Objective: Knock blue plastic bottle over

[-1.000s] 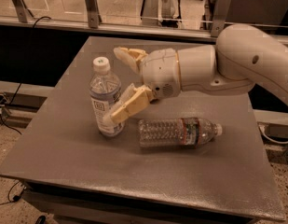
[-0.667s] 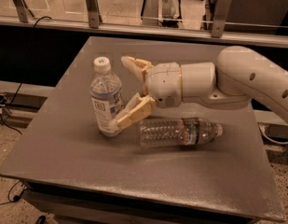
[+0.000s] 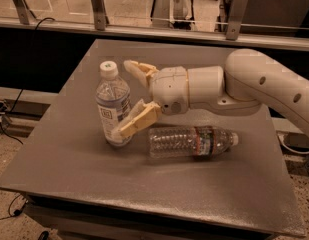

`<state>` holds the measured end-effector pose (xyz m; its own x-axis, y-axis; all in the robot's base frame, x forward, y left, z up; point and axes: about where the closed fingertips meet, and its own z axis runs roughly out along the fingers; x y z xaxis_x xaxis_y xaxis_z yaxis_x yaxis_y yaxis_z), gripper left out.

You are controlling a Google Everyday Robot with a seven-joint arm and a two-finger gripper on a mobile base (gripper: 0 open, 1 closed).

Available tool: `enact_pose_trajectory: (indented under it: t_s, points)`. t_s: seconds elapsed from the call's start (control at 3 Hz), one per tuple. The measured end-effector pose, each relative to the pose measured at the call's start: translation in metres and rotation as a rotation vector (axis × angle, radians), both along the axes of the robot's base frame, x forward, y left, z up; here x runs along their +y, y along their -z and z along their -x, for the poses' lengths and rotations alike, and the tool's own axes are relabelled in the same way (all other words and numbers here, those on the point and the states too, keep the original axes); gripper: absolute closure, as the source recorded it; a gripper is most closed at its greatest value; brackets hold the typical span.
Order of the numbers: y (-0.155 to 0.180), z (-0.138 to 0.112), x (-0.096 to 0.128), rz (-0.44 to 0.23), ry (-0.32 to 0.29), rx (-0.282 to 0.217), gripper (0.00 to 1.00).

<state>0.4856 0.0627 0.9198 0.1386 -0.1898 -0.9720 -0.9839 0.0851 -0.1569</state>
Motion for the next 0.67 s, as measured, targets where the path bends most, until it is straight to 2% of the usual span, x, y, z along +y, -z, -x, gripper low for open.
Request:
enact_pose_trajectory:
  t_s: [0.33,0.67]
  points:
    - [0.004,0.000,0.019,-0.028,-0.035,0.011,0.00]
    - [0.005,-0.001,0.031,-0.084,-0.093,0.020,0.00]
